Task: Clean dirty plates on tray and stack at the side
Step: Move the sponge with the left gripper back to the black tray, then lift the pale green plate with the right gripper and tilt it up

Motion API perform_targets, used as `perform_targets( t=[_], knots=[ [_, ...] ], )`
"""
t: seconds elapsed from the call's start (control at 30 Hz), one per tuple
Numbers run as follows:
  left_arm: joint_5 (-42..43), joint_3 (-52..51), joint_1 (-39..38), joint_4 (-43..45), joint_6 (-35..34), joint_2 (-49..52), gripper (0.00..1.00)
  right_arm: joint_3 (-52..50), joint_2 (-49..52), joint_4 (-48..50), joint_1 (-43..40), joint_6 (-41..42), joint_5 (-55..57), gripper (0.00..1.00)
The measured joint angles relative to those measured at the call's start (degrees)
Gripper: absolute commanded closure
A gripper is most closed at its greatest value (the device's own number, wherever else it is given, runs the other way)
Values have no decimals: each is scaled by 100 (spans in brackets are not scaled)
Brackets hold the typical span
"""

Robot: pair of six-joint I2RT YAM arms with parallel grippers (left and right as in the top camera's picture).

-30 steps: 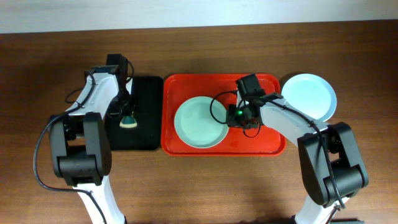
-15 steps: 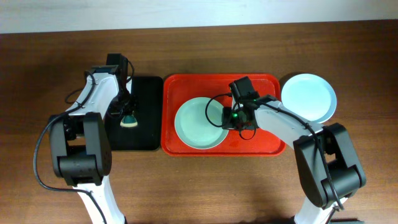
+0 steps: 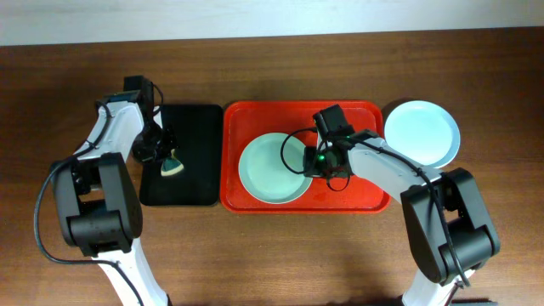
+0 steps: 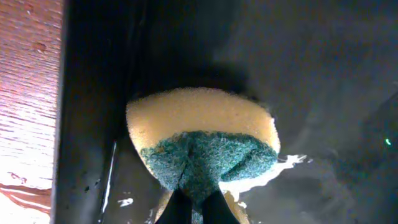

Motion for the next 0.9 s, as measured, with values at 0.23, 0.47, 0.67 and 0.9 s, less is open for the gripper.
perform_targets(
  t=[0.23,0.47,0.67,0.9],
  knots=[
    [-22,-24,-2,9,-42,0,100,-13,0,-4,31,13,0,96],
    [-22,-24,-2,7,-42,0,100,11,0,0,17,24,-140,96],
    [-22,-24,-2,7,-42,-2,100,481,0,-428,-118,17,-898,96],
    [-22,-24,-2,7,-42,0,100,1279,0,-942,-133,42,-1381,96]
  ],
)
